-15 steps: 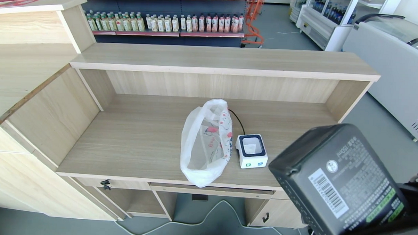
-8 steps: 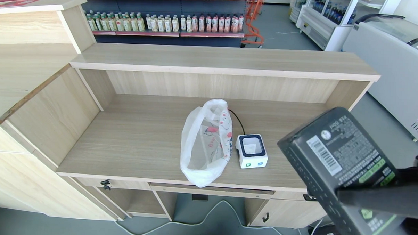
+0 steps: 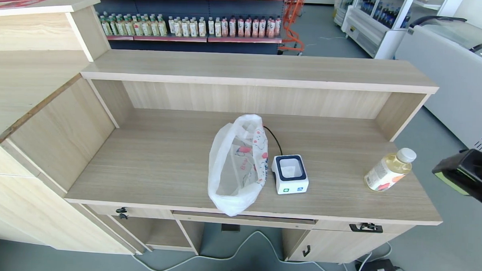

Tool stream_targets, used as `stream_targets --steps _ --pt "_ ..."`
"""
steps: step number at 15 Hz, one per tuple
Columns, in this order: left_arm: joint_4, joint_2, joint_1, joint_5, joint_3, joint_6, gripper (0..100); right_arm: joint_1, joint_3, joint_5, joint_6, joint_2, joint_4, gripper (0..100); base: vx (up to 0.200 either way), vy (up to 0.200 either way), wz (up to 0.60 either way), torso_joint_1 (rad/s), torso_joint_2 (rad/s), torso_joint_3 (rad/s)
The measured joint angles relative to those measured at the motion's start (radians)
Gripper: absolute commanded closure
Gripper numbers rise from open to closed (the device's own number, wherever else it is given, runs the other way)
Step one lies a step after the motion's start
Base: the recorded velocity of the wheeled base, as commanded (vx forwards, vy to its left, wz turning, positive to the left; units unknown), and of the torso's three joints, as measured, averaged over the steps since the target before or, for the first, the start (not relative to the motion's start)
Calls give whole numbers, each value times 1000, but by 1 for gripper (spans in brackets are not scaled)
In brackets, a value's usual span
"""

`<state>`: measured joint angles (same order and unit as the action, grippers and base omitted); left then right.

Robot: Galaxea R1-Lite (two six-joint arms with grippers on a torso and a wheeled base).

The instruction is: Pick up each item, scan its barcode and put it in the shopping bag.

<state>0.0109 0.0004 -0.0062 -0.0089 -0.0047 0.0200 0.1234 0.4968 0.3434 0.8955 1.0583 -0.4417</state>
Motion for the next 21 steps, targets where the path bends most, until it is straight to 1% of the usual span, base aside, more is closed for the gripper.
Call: stream_targets --steps 2,3,6,8,11,12,13,15,18,19,21 --pt "0 0 0 0 0 0 0 52 -12 -122 -204 -32 57 100 0 0 0 0 0 0" --pt "0 0 0 0 0 0 0 72 -17 -165 -248 -44 97 100 0 0 0 0 0 0" --pt "0 0 0 0 0 0 0 92 -21 -177 -299 -71 118 100 0 0 0 0 0 0" --pt "0 0 0 0 0 0 0 89 -21 -174 -336 -70 106 100 0 0 600 2 0 5" --pt "0 0 0 0 0 0 0 48 -16 -174 -356 -30 4 100 0 0 600 -1 1 4" --pt "0 0 0 0 0 0 0 23 -13 -170 -387 -6 -32 100 0 0 600 12 12 -7" --pt "0 0 0 0 0 0 0 -5 -5 -161 -455 19 -72 100 0 0 0 0 0 0" --pt "0 0 1 0 0 0 0 -71 14 -127 -630 90 -125 100 0 0 0 0 0 0" --pt "0 0 1 0 0 0 0 -122 40 -59 -911 227 -202 100 0 0 0 0 0 0" --pt "0 0 0 0 0 0 0 -129 50 -35 -981 279 -219 100 0 0 0 0 0 0" --pt "0 0 0 0 0 0 0 -137 82 -8 -1056 384 -236 100 0 0 0 0 0 0"
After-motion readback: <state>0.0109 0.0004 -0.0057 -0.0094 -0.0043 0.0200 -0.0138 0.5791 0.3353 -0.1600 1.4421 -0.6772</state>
